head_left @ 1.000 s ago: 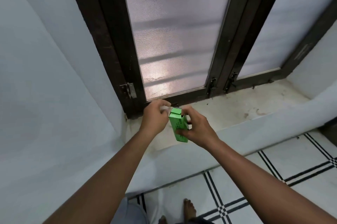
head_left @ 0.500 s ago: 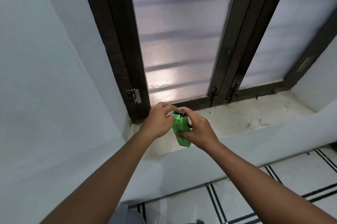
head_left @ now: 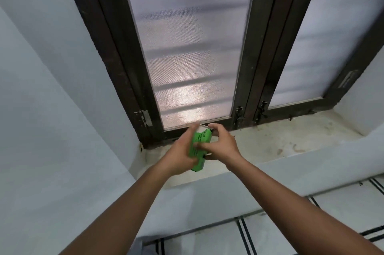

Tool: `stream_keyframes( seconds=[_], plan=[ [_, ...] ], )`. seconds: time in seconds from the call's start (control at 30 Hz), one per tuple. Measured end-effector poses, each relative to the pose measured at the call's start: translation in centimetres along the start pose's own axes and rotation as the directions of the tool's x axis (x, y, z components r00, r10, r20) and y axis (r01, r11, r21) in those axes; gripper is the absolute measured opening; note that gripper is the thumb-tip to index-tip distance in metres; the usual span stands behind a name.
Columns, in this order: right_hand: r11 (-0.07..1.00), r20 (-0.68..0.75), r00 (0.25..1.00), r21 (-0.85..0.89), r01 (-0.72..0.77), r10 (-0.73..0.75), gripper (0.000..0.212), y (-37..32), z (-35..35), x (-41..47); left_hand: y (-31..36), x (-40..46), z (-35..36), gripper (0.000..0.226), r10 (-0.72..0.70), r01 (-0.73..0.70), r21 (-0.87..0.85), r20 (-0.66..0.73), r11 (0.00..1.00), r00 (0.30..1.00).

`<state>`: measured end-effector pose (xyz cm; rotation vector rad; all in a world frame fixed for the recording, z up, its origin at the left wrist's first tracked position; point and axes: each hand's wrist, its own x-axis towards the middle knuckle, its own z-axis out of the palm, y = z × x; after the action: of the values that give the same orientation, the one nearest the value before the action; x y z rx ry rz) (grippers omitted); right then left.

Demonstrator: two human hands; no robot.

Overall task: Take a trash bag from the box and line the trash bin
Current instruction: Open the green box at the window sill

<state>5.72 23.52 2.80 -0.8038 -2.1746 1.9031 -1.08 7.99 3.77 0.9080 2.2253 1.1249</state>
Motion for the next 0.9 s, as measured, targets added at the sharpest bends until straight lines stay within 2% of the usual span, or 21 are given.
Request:
stream_keyframes(
  seconds=[0.1,0.23,0.3,0.37,0.43,0.53,0.57,0.63,0.73,0.9],
  plan=[
    [0.96,0.058,0.983,0.215,-0.18,0.172,0.05,-0.3,-0.1,0.6,0.1,0.2,0.5,0.118,-0.01,0.008,0.065,0.029,0.998,1.0],
    [0.838,0.143,0.951,0.45,-0.309,0.274,0.027,-0.8,-0.7,0.7,-0.2,0.8,0.9,0.119,-0.044,0.043,0.091,0.015,0.995,0.999],
    [0.798,0.161,0.931,0.48,-0.364,0.327,0.026,-0.8,-1.1,0.8,-0.2,1.5,0.8,0.117,-0.057,0.055,0.174,0.002,0.983,0.998],
    [0.799,0.156,0.91,0.437,-0.413,0.385,0.029,-0.4,-1.7,1.5,0.5,2.3,0.3,0.115,-0.082,0.061,0.287,0.062,0.956,0.995],
    [0.821,0.124,0.891,0.349,-0.451,0.437,0.031,0.4,-2.4,2.3,1.9,3.2,-0.5,0.111,-0.12,0.041,0.46,0.144,0.887,0.982],
    [0.856,0.056,0.888,0.247,-0.454,0.456,0.013,1.9,-3.1,3.3,4.8,4.6,-1.5,0.095,-0.202,-0.01,0.689,0.226,0.724,0.953],
    [0.851,0.058,0.89,0.272,-0.45,0.452,0.01,2.4,-3.3,3.6,5.7,5.1,-1.6,0.088,-0.232,-0.023,0.729,0.248,0.684,0.941],
    [0.8,0.135,0.887,0.388,-0.457,0.441,0.017,3.0,-3.3,3.6,7.4,6.0,-1.8,0.08,-0.276,-0.048,0.78,0.277,0.624,0.92],
    [0.643,0.24,0.869,0.593,-0.485,0.433,0.022,3.7,-3.1,3.5,9.9,7.2,-1.8,0.074,-0.294,-0.105,0.835,0.304,0.54,0.906],
    [0.498,0.265,0.862,0.727,-0.473,0.432,0.024,4.1,-3.2,3.9,12.9,8.8,-1.9,0.07,-0.311,-0.159,0.862,0.338,0.482,0.888]
  ],
)
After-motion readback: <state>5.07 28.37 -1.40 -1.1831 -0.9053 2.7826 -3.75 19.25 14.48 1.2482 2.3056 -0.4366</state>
